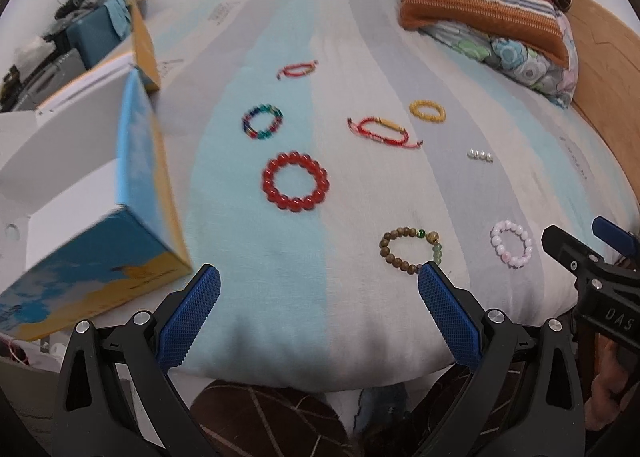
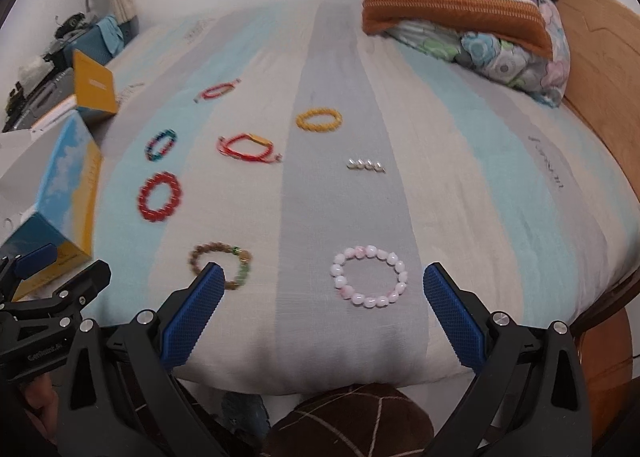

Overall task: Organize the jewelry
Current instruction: 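Grasp the brown wooden bead bracelet with left tool while right tool grasps pink-white bracelet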

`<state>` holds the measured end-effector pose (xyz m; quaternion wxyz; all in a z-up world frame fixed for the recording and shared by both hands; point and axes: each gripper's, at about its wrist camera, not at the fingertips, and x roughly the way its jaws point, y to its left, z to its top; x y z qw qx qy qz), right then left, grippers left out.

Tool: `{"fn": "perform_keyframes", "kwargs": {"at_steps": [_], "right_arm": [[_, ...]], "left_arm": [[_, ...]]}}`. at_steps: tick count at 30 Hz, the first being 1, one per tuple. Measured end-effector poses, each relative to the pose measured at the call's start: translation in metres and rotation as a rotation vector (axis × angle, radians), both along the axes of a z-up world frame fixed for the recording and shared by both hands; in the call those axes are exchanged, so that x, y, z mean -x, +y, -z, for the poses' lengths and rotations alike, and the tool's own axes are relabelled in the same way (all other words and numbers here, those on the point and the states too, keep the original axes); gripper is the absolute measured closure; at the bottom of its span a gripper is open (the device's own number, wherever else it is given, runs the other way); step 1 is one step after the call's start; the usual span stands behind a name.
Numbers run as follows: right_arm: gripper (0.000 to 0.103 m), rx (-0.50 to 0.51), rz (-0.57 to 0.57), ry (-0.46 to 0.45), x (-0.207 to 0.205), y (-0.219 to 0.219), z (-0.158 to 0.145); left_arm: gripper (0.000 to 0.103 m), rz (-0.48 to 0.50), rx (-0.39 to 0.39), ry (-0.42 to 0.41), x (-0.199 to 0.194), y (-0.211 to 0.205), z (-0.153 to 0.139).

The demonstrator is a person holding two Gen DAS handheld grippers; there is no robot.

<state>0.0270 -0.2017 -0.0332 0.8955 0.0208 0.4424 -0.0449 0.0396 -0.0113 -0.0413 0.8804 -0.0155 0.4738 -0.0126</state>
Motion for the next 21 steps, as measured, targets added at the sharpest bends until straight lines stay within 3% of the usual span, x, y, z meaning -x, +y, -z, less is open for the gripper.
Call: {"fn": "perform_keyframes", "kwargs": {"at_steps": [16, 21], "right_arm": [[0.01, -0.039, 0.037, 0.186, -0.062, -0.047, 0.093], [0.018, -0.058, 0.033, 0.218, -0.065, -0.053, 0.109]], "left_arm": [[0.006, 0.075, 0.002, 0.133, -0.068, -0.042, 0.091], [0.006, 0.082, -0.05, 0.103, -0.071, -0.048, 0.099]]}}
